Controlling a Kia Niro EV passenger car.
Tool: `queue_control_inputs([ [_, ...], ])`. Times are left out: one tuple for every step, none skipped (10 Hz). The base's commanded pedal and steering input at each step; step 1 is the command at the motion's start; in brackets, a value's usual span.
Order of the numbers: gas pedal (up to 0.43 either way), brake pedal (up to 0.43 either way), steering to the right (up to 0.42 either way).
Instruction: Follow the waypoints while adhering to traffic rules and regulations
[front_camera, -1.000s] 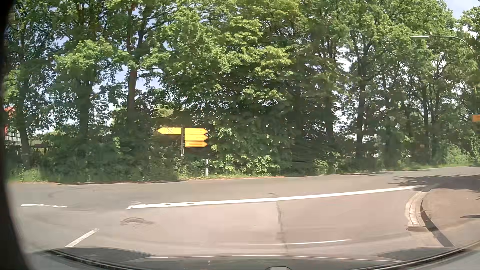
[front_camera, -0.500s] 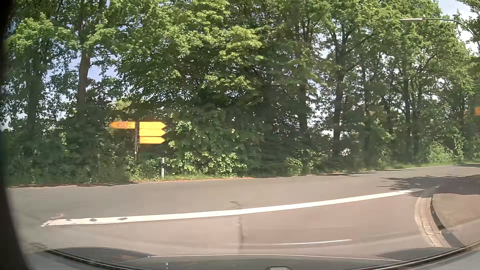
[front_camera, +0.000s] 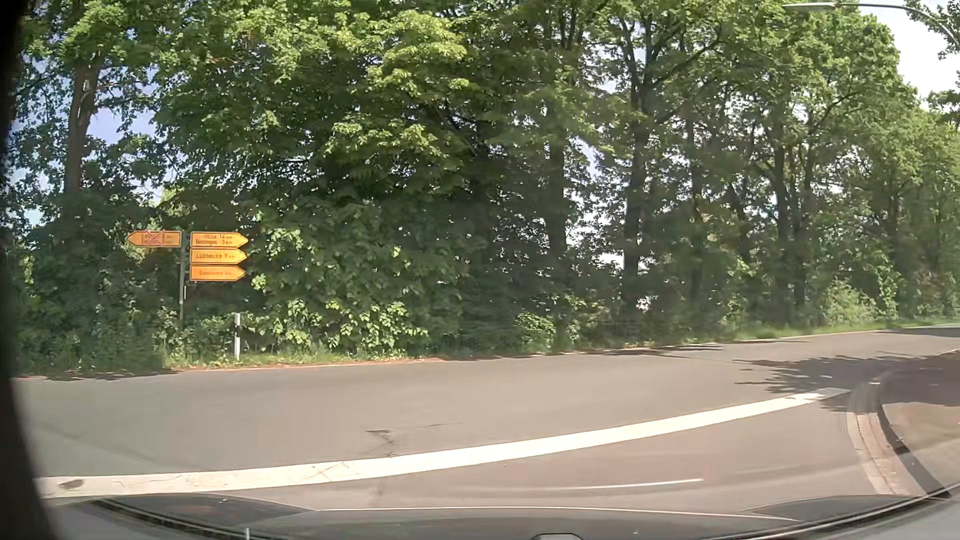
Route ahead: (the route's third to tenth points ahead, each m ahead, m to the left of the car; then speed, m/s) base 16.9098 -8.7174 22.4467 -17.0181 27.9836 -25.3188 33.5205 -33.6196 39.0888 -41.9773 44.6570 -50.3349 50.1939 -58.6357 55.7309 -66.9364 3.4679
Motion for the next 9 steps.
queue_control_inputs([
  [0.000,0.280,0.182],
  [0.000,0.280,0.181],
  [0.000,0.280,0.182],
  [0.000,0.280,0.182],
  [0.000,0.287,0.182],
  [0.000,0.287,0.182],
  [0.000,0.287,0.182],
  [0.000,0.287,0.182],
  [0.000,0.287,0.182],
])
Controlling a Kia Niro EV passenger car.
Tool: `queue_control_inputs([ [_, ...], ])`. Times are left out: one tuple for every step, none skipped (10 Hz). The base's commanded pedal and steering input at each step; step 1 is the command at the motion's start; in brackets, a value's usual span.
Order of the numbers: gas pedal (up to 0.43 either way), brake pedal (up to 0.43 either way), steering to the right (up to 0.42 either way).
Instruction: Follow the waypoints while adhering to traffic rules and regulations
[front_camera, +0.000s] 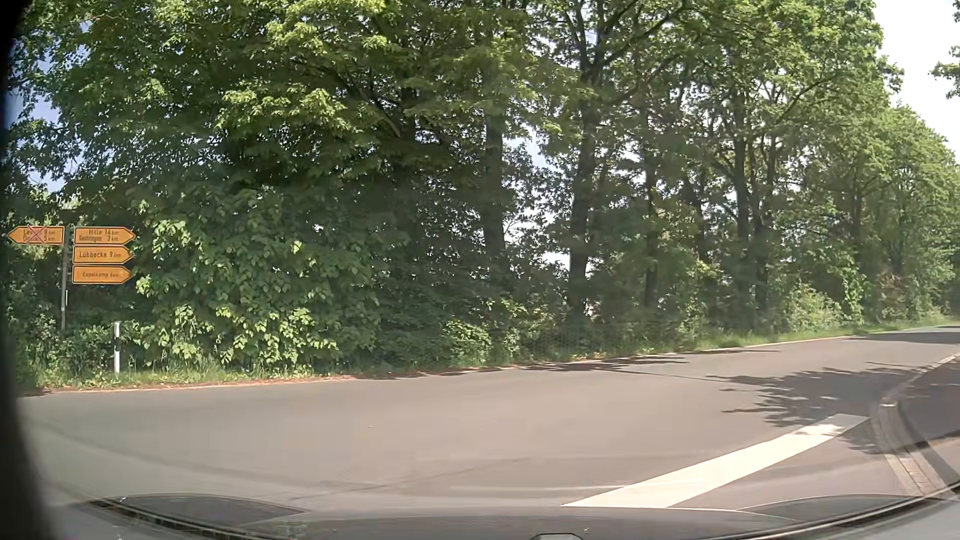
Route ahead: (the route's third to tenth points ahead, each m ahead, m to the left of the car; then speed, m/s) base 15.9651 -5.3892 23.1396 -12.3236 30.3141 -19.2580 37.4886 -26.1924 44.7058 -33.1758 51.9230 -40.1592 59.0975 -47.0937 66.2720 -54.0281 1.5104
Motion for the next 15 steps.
queue_control_inputs([
  [0.000,0.287,0.182],
  [0.000,0.287,0.182],
  [0.000,0.287,0.182],
  [0.000,0.287,0.182],
  [0.000,0.293,0.182],
  [0.000,0.293,0.182],
  [0.000,0.293,0.182],
  [0.000,0.287,0.182],
  [0.000,0.287,0.182],
  [0.000,0.293,0.182],
  [0.000,0.287,0.183],
  [0.000,0.274,0.183],
  [0.000,0.177,0.183],
  [0.000,0.000,0.184],
  [0.000,0.000,0.186],
])
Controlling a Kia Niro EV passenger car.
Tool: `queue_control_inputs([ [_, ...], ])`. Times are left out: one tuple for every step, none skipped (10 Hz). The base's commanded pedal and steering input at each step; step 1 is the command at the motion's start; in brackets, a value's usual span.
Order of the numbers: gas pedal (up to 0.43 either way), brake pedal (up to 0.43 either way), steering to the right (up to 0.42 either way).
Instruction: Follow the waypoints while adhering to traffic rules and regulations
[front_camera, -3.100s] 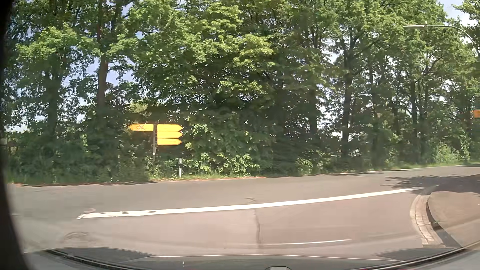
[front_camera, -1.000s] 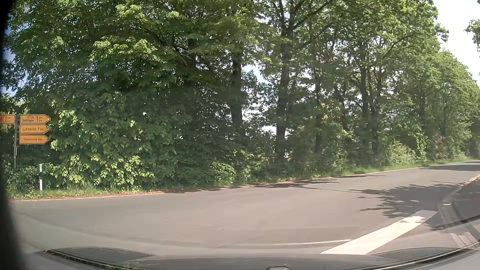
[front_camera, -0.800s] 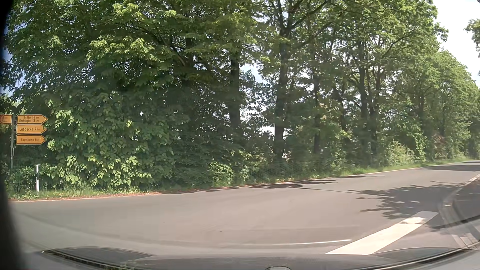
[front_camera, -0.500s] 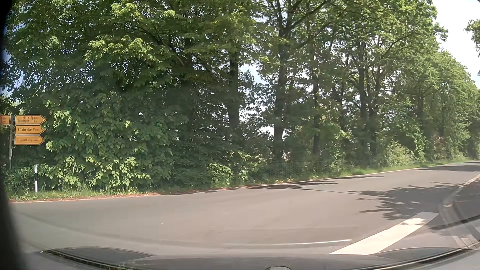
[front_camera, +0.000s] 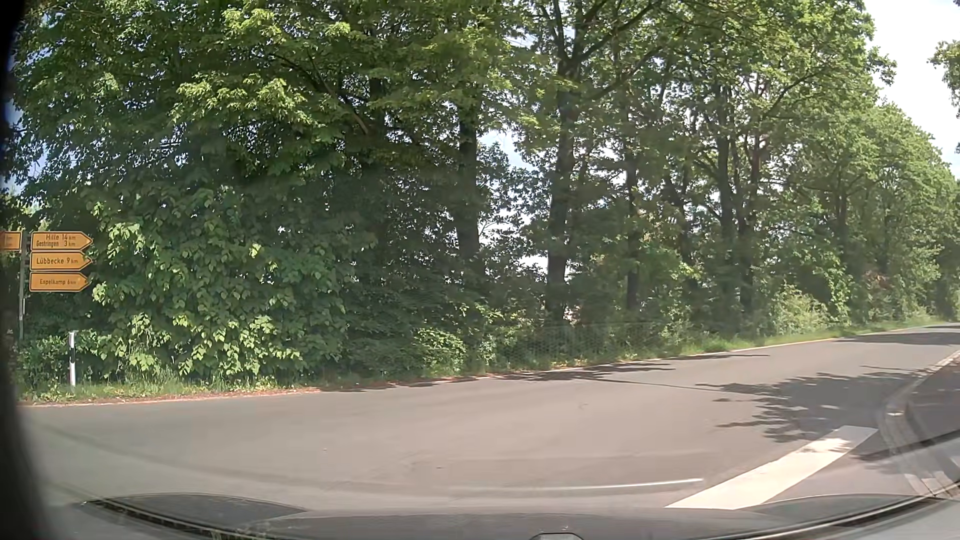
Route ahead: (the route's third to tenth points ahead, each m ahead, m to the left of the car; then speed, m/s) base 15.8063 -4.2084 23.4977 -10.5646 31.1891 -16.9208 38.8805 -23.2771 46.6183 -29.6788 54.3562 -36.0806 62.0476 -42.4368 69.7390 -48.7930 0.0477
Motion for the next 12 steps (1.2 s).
queue_control_inputs([
  [0.000,0.000,0.187],
  [0.000,0.000,0.187],
  [0.039,0.000,0.188],
  [0.110,0.000,0.189],
  [0.157,0.000,0.190],
  [0.197,0.000,0.193],
  [0.240,0.000,0.197],
  [0.280,0.000,0.205],
  [0.299,0.000,0.214],
  [0.331,0.000,0.225],
  [0.350,0.000,0.234],
  [0.358,0.000,0.246],
])
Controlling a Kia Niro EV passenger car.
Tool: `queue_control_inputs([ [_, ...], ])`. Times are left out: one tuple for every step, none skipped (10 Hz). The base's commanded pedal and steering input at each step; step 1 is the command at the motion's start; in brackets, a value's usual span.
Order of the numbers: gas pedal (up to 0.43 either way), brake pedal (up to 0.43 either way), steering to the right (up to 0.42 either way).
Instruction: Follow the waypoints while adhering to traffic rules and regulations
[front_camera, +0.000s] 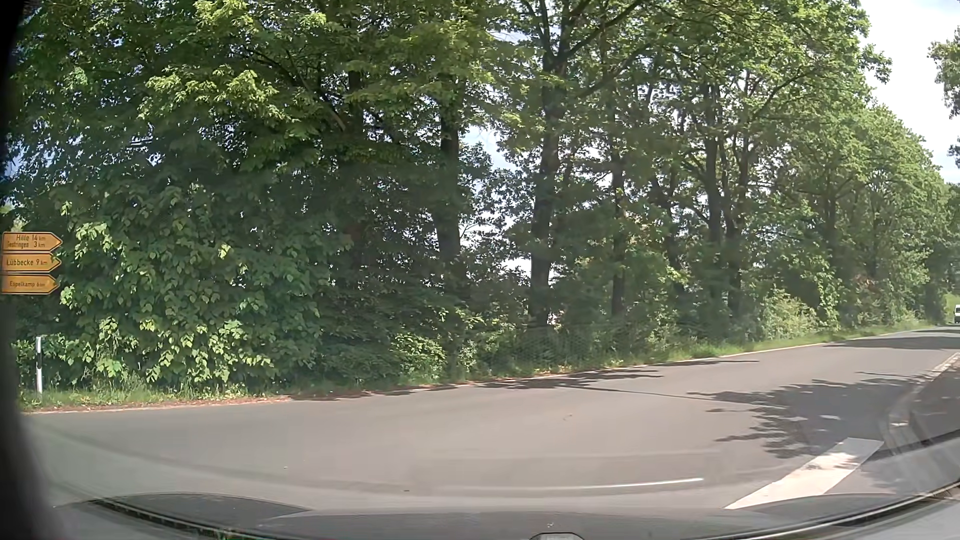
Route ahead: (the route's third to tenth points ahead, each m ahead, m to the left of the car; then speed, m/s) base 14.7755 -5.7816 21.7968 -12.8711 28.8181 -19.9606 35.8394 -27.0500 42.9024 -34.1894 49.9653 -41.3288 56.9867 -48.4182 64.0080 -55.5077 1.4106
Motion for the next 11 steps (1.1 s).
queue_control_inputs([
  [0.370,0.000,0.257],
  [0.370,0.000,0.269],
  [0.370,0.000,0.285],
  [0.378,0.000,0.300],
  [0.398,0.000,0.309],
  [0.409,0.000,0.318],
  [0.409,0.000,0.324],
  [0.421,0.000,0.325],
  [0.421,0.000,0.325],
  [0.421,0.000,0.325],
  [0.421,0.000,0.325],
])
